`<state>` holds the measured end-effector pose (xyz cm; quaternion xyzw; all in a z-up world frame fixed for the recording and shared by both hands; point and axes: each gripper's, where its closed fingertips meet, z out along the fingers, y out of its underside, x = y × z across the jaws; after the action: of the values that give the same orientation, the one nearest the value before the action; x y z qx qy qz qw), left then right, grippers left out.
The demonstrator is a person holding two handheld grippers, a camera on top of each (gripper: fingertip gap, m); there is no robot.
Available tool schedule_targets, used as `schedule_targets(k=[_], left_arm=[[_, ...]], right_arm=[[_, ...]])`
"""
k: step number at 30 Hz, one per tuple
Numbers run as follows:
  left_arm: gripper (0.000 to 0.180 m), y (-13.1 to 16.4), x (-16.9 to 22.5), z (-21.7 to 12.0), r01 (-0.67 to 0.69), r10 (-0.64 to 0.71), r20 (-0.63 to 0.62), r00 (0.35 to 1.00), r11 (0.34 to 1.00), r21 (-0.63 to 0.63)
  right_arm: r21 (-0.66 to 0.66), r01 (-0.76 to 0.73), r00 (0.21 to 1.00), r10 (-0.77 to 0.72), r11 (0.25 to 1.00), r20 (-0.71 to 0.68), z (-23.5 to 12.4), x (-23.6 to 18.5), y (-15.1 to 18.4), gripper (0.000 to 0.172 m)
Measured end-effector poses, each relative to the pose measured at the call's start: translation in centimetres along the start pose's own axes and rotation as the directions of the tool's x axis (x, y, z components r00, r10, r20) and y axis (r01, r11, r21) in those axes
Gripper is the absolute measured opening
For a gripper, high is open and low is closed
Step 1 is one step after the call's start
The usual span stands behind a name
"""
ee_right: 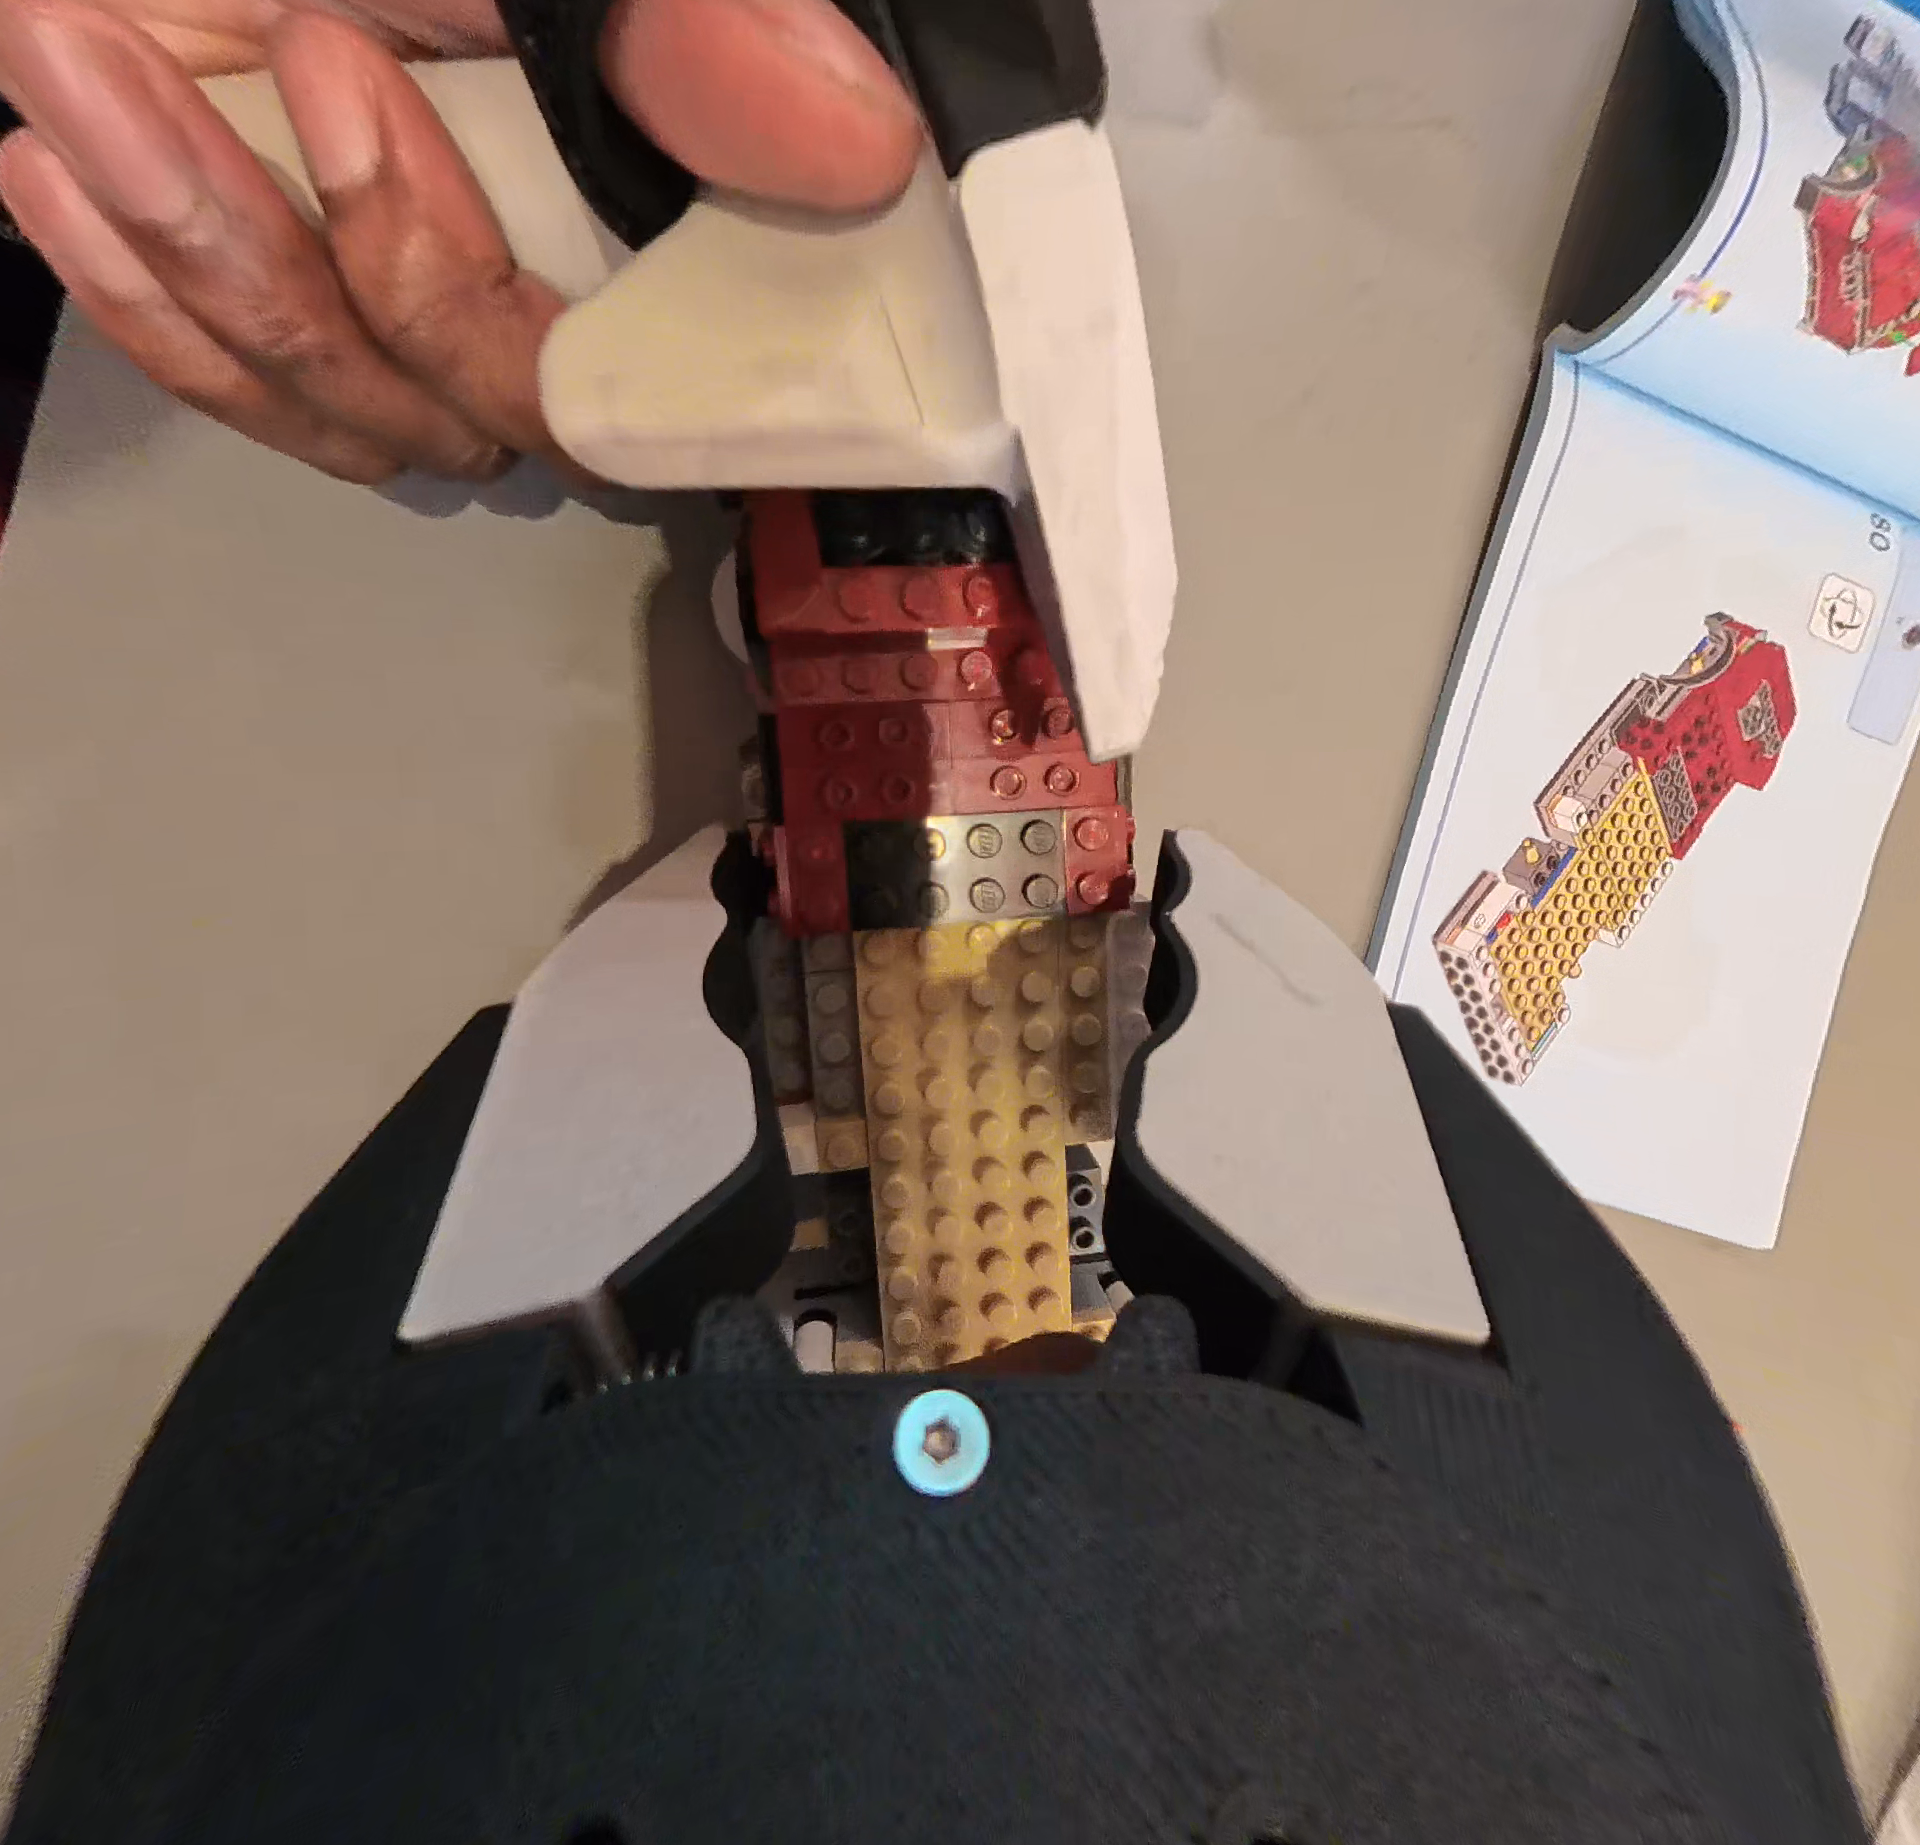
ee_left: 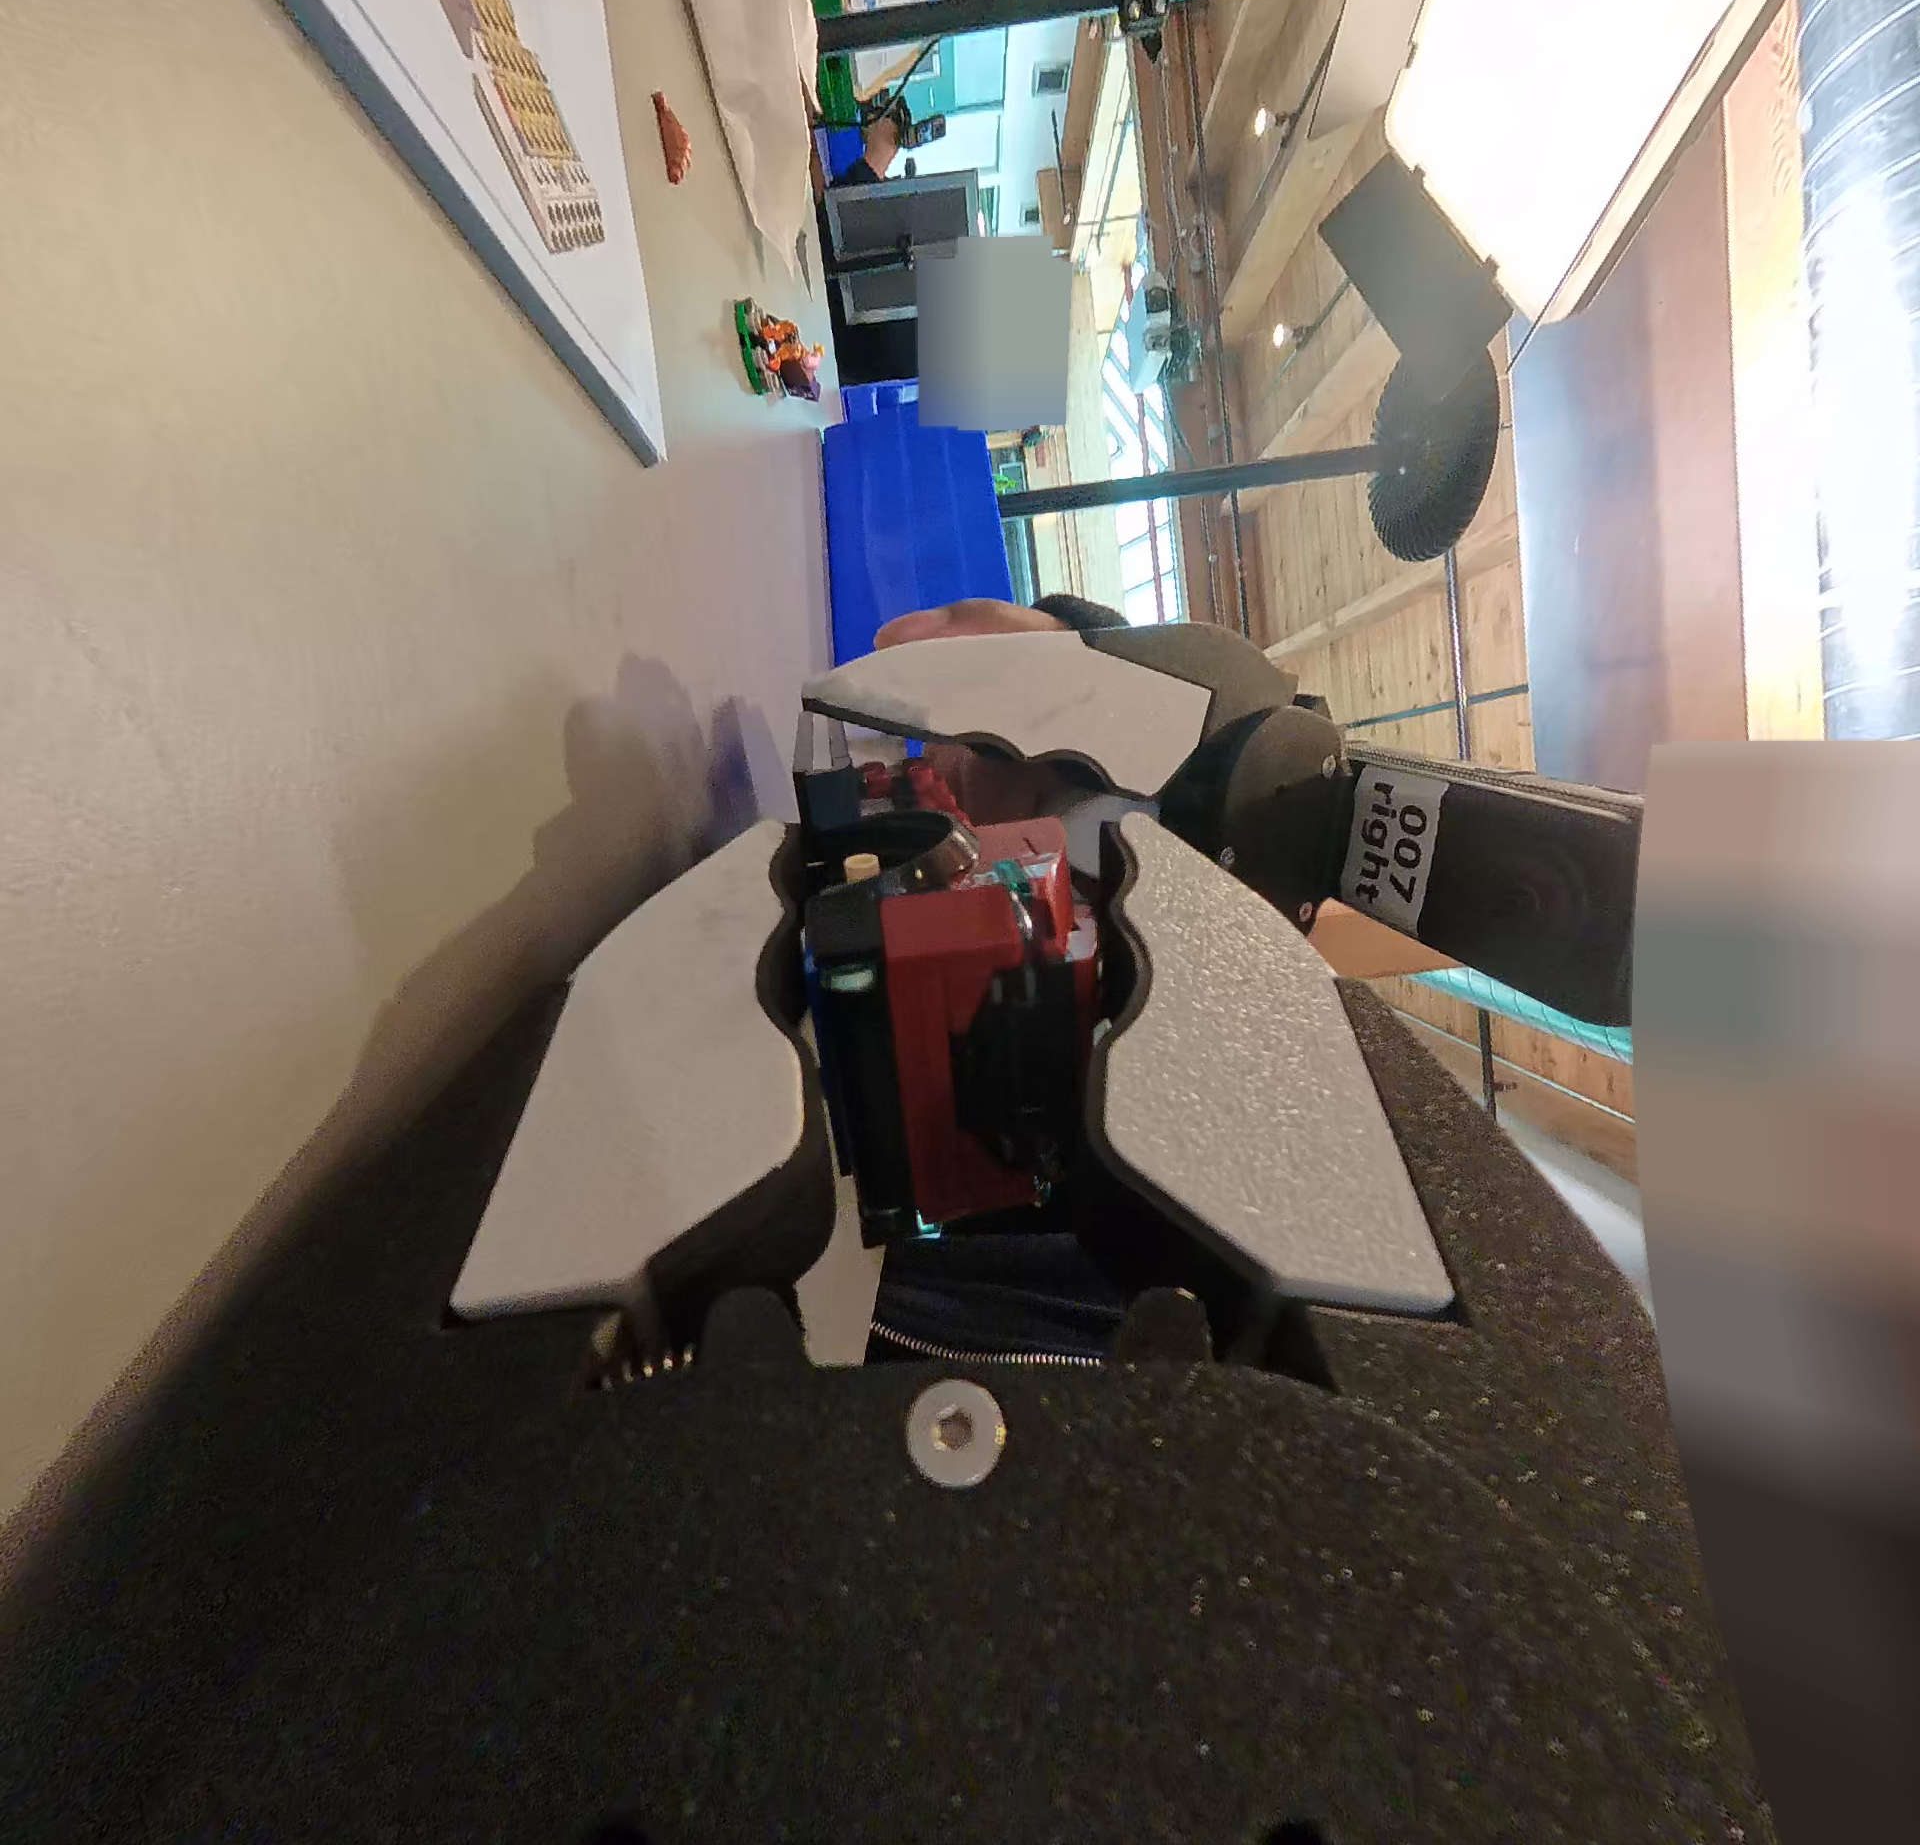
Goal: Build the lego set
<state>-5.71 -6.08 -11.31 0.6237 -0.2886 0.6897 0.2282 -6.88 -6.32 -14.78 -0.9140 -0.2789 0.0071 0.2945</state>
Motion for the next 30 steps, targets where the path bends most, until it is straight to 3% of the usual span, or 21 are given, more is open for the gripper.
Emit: schedule_targets(k=[10,22,30], left_arm=[[0.054,-0.3,0.8,-1.1,0.018,-0.022,-0.039,0.999,0.996,-0.092],[0.055,0.4,1.6,-1.3,-0.048,0.052,0.019,0.998,0.984,-0.172],[0.072,0.3,1.0,-1.8,-0.103,0.125,0.121,0.985,0.979,-0.177]], right_arm=[[-0.017,0.095,0.995,-0.095,0.995,0.007,-0.4,0.3,0.0,0.074],[-0.042,0.172,0.985,-0.171,0.984,0.026,-0.5,0.0,-0.8,0.074],[-0.057,0.208,0.978,-0.207,0.976,0.027,-0.5,0.1,-1.2,0.074]])
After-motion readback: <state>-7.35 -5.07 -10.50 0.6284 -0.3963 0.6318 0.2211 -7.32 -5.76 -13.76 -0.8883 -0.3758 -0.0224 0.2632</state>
